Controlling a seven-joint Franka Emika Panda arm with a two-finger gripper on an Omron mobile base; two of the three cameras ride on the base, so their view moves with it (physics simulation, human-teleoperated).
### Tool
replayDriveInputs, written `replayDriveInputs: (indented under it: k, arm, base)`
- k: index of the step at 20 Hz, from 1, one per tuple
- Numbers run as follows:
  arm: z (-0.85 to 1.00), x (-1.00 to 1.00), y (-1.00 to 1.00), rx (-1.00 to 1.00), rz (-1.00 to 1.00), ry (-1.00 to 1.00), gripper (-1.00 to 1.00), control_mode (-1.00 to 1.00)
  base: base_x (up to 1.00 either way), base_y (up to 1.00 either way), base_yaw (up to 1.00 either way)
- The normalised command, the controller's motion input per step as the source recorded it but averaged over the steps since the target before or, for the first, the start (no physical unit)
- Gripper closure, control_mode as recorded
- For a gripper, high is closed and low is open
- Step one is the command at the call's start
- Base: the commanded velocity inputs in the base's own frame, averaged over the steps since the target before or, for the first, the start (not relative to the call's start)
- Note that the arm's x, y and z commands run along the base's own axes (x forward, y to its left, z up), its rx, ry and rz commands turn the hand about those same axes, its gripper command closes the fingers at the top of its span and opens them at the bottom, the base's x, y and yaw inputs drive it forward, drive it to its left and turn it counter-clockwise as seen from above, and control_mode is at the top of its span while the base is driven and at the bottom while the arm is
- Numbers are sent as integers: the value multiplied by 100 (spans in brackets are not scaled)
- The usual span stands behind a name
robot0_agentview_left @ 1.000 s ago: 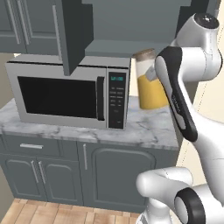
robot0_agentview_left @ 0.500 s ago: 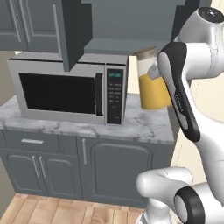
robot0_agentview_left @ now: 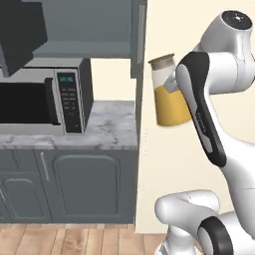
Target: There is a tray on the dining counter. Grab the cup, mug, and pitcher and place them on the tray. The pitcher may be placed next to the tray if it cannot fit the tray.
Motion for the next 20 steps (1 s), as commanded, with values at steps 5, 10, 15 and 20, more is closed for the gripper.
replayDriveInputs:
  k: [5, 10, 15, 20]
  arm:
    - [0, 0, 0, 0, 0, 0, 100, 100]
    - [0, 0, 0, 0, 0, 0, 100, 100]
    - [0, 0, 0, 0, 0, 0, 100, 100]
    - [0, 0, 0, 0, 0, 0, 100, 100]
  base:
    - [-21, -59, -70]
    - [-9, -57, -75]
    - [-1, -55, -79]
    - [0, -57, -80]
